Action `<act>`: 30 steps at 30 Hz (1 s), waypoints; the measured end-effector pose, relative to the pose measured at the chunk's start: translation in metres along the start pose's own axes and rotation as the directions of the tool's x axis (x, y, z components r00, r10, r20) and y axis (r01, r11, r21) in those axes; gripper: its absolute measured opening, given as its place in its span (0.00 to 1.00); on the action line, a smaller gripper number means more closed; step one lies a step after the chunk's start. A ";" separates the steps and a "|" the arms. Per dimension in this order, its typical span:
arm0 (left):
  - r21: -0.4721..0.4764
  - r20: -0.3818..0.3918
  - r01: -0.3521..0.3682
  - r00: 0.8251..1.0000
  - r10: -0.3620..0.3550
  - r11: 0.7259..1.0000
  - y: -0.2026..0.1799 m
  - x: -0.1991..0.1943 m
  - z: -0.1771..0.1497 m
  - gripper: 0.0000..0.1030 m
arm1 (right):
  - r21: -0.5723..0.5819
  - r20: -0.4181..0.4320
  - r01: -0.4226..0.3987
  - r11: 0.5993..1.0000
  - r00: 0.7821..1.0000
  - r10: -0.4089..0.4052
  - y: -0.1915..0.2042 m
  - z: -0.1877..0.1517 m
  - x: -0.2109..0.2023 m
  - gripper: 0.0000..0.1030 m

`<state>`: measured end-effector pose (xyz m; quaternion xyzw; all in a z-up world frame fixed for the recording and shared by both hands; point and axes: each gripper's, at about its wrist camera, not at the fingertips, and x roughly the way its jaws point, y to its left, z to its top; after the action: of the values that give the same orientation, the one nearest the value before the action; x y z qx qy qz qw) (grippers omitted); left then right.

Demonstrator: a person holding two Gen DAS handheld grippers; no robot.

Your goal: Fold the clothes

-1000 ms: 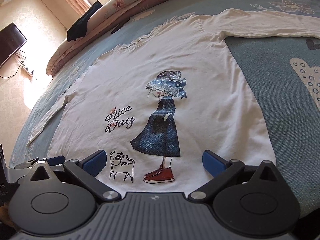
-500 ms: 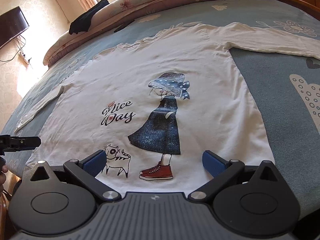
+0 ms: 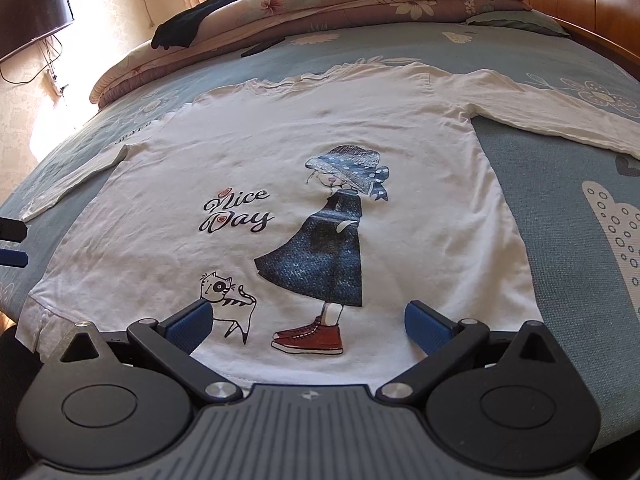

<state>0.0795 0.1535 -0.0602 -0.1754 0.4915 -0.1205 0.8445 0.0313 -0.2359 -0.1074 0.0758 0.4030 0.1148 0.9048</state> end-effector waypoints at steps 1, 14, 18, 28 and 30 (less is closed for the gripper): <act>-0.003 -0.030 0.016 0.999 -0.016 1.000 -0.002 0.006 -0.001 1.00 | -0.008 0.000 0.002 1.000 1.000 -0.002 0.001 0.000 0.000 1.00; 0.040 -0.072 -0.083 0.994 0.085 0.996 -0.011 0.007 -0.008 0.99 | -0.025 0.027 -0.018 1.000 0.999 0.019 -0.001 -0.005 -0.003 1.00; 0.099 -0.028 -0.048 0.998 0.051 0.994 -0.032 0.011 0.007 0.99 | -0.115 0.035 0.032 0.993 0.999 -0.028 0.011 -0.012 0.000 1.00; 0.105 -0.046 -0.072 0.996 0.077 0.992 -0.065 0.085 0.059 0.99 | -0.199 0.066 0.091 0.976 0.995 -0.079 0.020 -0.021 0.003 1.00; 0.103 -0.077 -0.079 0.993 0.087 0.992 -0.064 0.098 0.053 0.99 | -0.202 0.071 0.086 0.976 0.995 -0.073 0.019 -0.022 0.002 1.00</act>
<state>0.1718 0.0680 -0.0862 -0.1076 0.5258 -0.1166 0.8357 0.0132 -0.2160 -0.1191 -0.0305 0.3628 0.1171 0.9240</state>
